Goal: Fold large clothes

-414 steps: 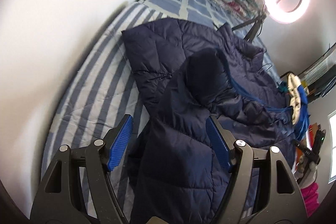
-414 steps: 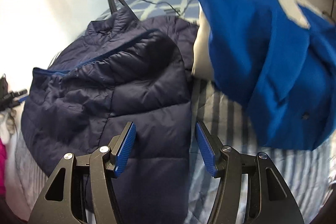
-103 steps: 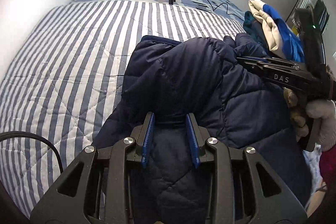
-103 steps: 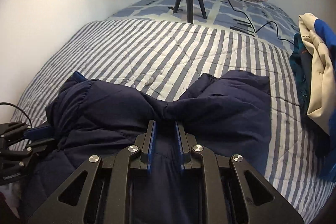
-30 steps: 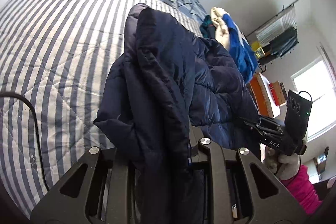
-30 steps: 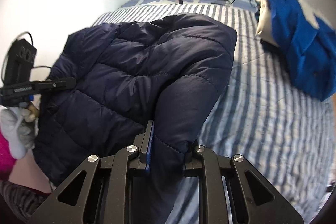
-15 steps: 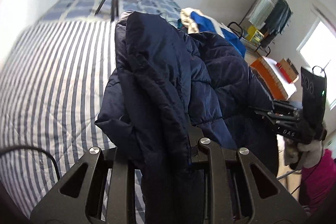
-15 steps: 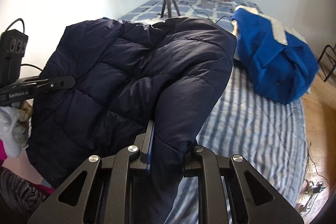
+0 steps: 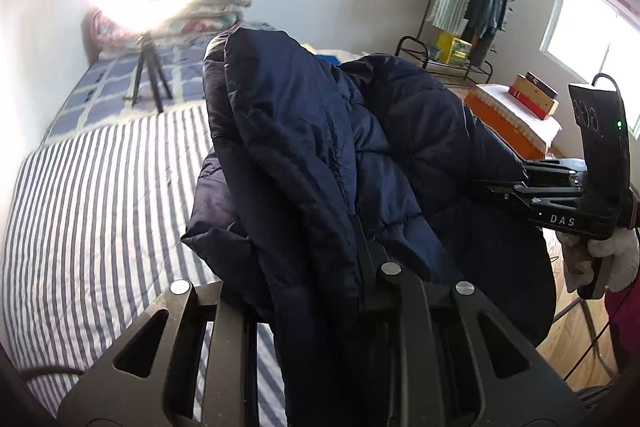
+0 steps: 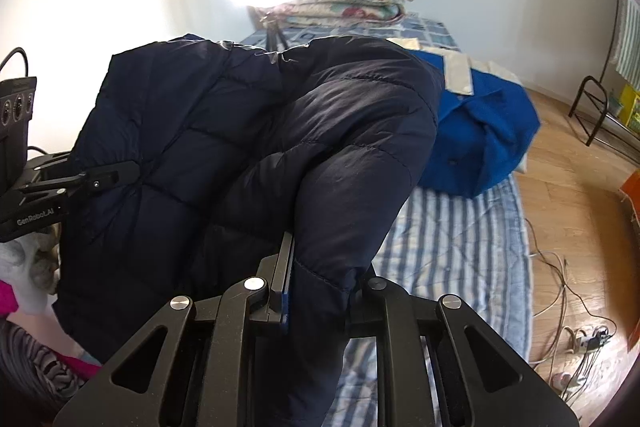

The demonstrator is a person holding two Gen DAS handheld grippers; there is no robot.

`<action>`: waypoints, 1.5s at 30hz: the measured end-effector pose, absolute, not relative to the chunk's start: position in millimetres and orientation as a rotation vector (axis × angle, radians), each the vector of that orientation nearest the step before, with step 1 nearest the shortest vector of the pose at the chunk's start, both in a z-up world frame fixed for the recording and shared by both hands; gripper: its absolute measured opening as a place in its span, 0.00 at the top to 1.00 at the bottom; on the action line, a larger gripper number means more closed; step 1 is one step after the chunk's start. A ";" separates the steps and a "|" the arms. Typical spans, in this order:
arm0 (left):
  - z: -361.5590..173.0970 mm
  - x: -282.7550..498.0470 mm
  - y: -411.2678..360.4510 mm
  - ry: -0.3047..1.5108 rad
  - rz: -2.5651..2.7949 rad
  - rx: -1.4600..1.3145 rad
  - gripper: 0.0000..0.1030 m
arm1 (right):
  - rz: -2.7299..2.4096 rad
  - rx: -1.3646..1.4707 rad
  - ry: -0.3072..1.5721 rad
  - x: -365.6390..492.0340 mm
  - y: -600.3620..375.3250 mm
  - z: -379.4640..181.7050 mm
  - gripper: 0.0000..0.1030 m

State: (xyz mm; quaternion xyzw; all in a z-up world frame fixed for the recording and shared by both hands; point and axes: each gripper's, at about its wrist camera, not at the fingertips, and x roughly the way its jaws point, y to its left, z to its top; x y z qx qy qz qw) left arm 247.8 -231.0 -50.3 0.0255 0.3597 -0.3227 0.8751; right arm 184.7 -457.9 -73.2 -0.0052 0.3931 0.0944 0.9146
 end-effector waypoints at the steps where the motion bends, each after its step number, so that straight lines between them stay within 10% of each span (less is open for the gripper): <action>1: -48.9 250.9 -234.8 0.748 -0.678 0.058 0.80 | 0.189 -0.011 0.804 182.6 -460.8 -70.8 0.85; 45: -22.5 534.2 -459.9 0.531 -0.681 0.033 0.81 | -0.146 -0.189 0.605 384.8 -601.6 -11.4 0.86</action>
